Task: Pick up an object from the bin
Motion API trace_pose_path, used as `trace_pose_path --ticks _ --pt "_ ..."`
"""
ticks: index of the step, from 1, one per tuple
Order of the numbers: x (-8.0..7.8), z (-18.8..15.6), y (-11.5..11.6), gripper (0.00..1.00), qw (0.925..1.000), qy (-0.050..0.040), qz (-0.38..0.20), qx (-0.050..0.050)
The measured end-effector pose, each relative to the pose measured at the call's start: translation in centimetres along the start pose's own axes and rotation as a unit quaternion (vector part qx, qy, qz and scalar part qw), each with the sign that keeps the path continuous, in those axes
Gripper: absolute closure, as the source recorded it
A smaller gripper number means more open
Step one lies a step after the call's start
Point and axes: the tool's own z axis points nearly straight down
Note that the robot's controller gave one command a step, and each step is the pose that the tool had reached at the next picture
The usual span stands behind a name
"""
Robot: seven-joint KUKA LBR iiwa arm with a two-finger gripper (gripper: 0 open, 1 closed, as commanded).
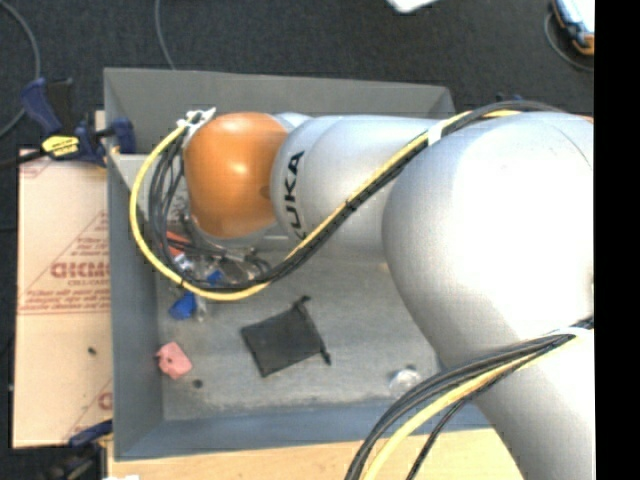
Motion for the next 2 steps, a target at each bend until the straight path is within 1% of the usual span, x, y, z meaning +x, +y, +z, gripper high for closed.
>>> trace_pose_path --ticks 1,2 --pt "0.1 -0.8 0.0 1.00 1.0000 0.0009 0.000 -0.001" --pt "0.1 -2.9 0.0 1.00 1.0000 0.0021 0.000 -0.001"
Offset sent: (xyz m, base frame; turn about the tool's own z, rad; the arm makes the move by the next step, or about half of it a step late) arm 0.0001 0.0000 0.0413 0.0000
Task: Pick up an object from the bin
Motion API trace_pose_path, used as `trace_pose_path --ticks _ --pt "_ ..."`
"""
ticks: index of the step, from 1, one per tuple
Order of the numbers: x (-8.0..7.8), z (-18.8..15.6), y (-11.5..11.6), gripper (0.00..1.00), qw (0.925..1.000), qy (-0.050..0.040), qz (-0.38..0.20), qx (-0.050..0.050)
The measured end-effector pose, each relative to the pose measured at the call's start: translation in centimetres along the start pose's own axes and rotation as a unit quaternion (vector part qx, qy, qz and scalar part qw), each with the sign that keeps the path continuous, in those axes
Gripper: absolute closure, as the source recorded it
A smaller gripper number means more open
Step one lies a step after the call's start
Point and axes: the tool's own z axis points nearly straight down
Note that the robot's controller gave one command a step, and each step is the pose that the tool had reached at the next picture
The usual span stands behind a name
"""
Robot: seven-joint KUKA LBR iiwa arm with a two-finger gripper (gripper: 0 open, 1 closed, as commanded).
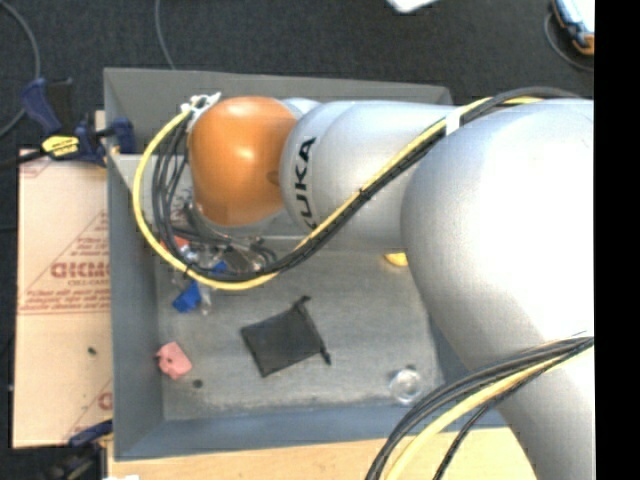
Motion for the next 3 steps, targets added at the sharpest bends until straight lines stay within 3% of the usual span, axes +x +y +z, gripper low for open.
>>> trace_pose_path --ticks 1,3 --pt "-0.35 -1.56 -0.15 1.00 1.0000 -0.0065 0.000 0.002" --pt "-0.29 -1.69 -0.14 1.00 1.0000 -0.0059 0.001 0.002"
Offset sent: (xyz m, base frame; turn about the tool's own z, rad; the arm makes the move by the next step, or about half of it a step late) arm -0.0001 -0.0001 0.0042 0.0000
